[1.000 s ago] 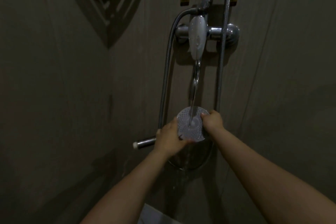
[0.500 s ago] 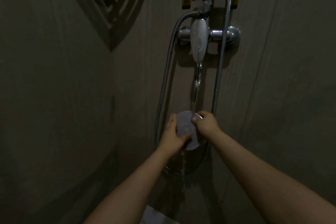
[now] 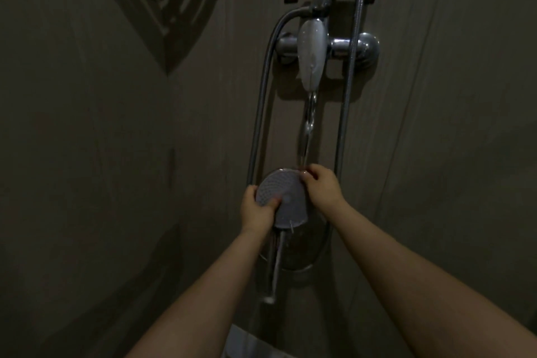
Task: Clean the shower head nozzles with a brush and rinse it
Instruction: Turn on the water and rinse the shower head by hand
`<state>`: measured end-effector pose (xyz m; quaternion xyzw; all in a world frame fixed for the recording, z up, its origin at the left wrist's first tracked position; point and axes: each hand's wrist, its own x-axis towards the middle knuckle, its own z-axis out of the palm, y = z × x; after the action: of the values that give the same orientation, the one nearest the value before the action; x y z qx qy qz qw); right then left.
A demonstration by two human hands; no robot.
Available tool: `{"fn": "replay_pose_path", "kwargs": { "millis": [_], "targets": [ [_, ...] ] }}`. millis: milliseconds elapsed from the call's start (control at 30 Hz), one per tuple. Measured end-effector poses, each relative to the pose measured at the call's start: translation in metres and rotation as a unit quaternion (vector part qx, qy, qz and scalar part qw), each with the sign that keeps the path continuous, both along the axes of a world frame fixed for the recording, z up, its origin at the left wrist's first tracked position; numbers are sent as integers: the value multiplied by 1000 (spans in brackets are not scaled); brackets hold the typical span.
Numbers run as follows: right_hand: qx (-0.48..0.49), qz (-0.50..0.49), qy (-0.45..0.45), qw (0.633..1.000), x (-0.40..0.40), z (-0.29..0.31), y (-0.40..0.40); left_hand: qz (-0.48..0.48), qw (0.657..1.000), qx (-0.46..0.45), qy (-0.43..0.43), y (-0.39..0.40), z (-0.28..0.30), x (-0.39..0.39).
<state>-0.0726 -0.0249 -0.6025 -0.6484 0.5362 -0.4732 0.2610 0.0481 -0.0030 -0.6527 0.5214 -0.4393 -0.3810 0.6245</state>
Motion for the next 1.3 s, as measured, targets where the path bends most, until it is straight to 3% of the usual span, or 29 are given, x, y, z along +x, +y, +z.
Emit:
{"fn": "replay_pose_path", "kwargs": {
  "millis": [100,167,267,333,433,533,633,767,867,1000,1100,1167,1300],
  "targets": [
    [101,27,-72,992,-19,-13,1,-13,984,32,174,-5,3,0],
    [193,85,-26,977,-27,-29,5,-8,964,31,263,-7,8,-4],
    [283,147,18,948,-30,-44,17,7,945,31,325,-10,13,-9],
    [250,132,46,958,-31,-48,17,-13,937,41,348,-11,9,-6],
    [178,43,230,956,-41,-41,12,-30,960,64,271,-12,1,3],
    [171,-17,402,899,-54,-34,10,8,992,47,121,-17,2,10],
    [136,-54,484,863,-57,-29,16,33,999,39,17,-23,6,11],
    [54,-104,538,835,-54,-22,19,42,997,58,30,-30,0,2],
    [116,-89,488,861,-51,-21,20,22,993,81,87,-32,-4,-4],
    [240,-10,247,939,-49,-30,15,-92,947,99,291,-19,2,-14],
    [275,75,139,948,-40,-26,18,-140,922,100,346,-13,2,-26],
    [272,109,122,948,-29,-22,20,-160,918,110,346,-9,2,-29],
    [246,141,46,958,-20,-16,17,-125,903,65,406,-11,9,-18]
  ]
}}
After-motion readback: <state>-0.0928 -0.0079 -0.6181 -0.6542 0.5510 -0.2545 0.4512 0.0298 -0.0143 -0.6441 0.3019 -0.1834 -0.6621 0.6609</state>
